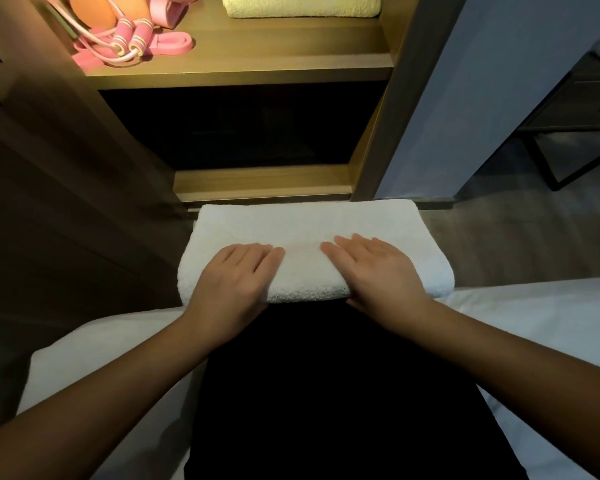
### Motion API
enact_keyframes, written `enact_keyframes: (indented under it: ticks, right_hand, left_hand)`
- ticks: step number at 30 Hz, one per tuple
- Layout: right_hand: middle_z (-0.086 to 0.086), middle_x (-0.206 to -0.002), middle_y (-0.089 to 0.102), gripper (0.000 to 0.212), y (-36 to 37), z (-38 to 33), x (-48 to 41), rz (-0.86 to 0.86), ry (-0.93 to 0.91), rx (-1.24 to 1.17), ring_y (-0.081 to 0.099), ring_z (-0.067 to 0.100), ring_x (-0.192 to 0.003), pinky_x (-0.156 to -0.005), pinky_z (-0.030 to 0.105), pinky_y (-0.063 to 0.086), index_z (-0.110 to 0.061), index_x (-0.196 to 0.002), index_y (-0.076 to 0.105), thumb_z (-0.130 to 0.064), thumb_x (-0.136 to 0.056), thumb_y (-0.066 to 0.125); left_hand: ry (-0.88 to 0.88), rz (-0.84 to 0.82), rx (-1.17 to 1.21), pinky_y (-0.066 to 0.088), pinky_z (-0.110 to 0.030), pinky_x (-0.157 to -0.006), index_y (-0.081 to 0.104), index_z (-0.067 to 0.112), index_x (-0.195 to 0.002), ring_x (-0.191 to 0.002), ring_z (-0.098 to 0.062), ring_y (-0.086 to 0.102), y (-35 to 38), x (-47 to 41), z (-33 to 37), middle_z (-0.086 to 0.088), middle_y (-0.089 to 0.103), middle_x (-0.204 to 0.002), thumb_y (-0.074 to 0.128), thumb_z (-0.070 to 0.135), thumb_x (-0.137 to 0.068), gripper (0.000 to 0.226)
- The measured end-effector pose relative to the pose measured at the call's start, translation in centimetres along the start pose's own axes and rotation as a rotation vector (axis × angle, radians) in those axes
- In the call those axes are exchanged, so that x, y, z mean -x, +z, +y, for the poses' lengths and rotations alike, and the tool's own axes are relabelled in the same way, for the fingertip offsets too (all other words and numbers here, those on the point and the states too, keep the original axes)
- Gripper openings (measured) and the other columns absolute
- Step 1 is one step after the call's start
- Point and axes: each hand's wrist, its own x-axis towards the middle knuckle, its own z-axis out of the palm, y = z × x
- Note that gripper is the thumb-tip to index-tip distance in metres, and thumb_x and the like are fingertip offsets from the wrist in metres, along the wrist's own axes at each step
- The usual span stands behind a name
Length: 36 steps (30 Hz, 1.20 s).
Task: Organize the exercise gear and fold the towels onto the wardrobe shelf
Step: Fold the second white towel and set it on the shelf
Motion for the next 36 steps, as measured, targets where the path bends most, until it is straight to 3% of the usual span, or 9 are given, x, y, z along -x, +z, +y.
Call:
enact_keyframes:
  ticks: [4,9,12,15,17,20,24,27,36]
  right_hand:
    - [0.000,-0.119,0.063,0.063,-0.6,0.1,-0.3,0.079,-0.011,-0.012,0.060,0.025,-0.103,-0.076,0.032,0.047,-0.020,-0.129,0.053,-0.030,-0.072,0.075]
    - [-0.003,-0.127,0.058,0.065,-0.3,0.2,-0.9,0.055,-0.018,-0.031,0.056,0.020,-0.110,-0.082,0.030,0.046,-0.024,-0.135,0.045,-0.041,-0.077,0.072]
    - [0.004,-0.140,0.052,0.076,0.1,0.4,-0.2,0.027,-0.046,-0.020,0.053,0.026,-0.123,-0.097,0.038,0.045,-0.020,-0.141,0.044,-0.047,-0.077,0.073]
    - [-0.006,-0.153,0.038,0.063,-0.2,1.1,0.3,-0.069,0.069,-0.219,0.035,0.019,-0.140,-0.114,0.046,0.025,-0.035,-0.141,0.039,-0.070,-0.089,0.036]
    - [-0.004,-0.126,0.059,0.048,-0.8,2.0,-0.2,0.016,0.231,-0.407,0.054,0.020,-0.116,-0.101,0.042,0.038,-0.031,-0.112,0.056,-0.066,-0.092,0.029]
    - [0.000,-0.092,0.056,0.041,-1.8,2.9,-2.4,0.145,0.423,-0.348,0.054,0.023,-0.091,-0.077,0.038,0.044,-0.019,-0.089,0.059,-0.055,-0.094,0.040]
    - [0.007,-0.148,0.041,0.046,-1.3,1.0,-5.6,0.035,0.335,-0.335,0.032,0.026,-0.139,-0.113,0.050,0.021,-0.019,-0.134,0.049,-0.046,-0.101,0.032]
    - [-0.007,-0.163,-0.004,0.060,0.2,0.7,-6.1,-0.248,0.319,-0.255,-0.007,0.023,-0.150,-0.114,0.060,-0.005,-0.036,-0.154,0.009,-0.060,-0.098,0.012]
    - [0.000,-0.159,-0.027,0.089,1.1,3.7,-4.4,-0.389,0.690,-0.361,-0.015,0.037,-0.147,-0.109,0.070,0.004,-0.041,-0.150,-0.015,-0.085,-0.079,0.015]
  left_hand:
    - [-0.096,-0.110,-0.079,0.038,-0.049,-0.101,0.051,0.012,-0.136,-0.121,-0.033,0.053,-0.5,1.9,-2.5,-0.012,0.057,-0.131,0.062,0.056,-0.080,0.072]
    - [-0.111,-0.002,-0.016,0.042,-0.029,-0.067,0.062,0.009,-0.117,-0.082,-0.030,0.065,-0.9,1.6,-3.7,-0.010,0.068,-0.097,0.058,0.041,-0.089,0.044]
    - [-0.092,-0.093,0.035,0.049,-0.040,-0.083,0.058,0.009,-0.128,-0.105,-0.031,0.063,-0.7,2.7,-4.2,-0.011,0.065,-0.120,0.072,0.043,-0.080,0.061]
    - [-0.241,-0.223,0.329,0.042,-0.039,-0.101,0.050,0.017,-0.137,-0.125,-0.019,0.051,-1.5,4.4,-5.5,-0.001,0.054,-0.136,0.075,0.047,-0.079,0.069]
    - [-0.463,-0.101,0.578,0.050,-0.035,-0.088,0.065,0.018,-0.113,-0.105,-0.014,0.060,-2.6,3.8,-5.6,0.001,0.065,-0.114,0.057,0.046,-0.093,0.035]
    - [-0.619,-0.068,0.370,0.048,-0.037,-0.068,0.061,0.017,-0.078,-0.069,-0.018,0.056,-3.7,-0.3,-5.3,0.000,0.059,-0.075,0.045,0.048,-0.091,0.038]
    - [-0.456,-0.160,0.271,0.041,-0.039,-0.098,0.064,0.015,-0.110,-0.109,-0.023,0.055,-2.5,-6.5,-1.4,-0.004,0.061,-0.117,0.043,0.026,-0.097,0.026]
    - [-0.390,-0.392,0.201,0.012,-0.045,-0.121,0.033,0.022,-0.150,-0.148,-0.019,0.017,0.0,-7.1,1.3,-0.003,0.022,-0.161,0.026,0.039,-0.103,0.050]
    - [-0.812,-0.549,0.291,0.004,-0.061,-0.115,-0.005,0.034,-0.154,-0.149,-0.028,-0.010,1.1,-4.3,-2.0,-0.004,-0.015,-0.163,0.019,0.076,-0.089,0.081]
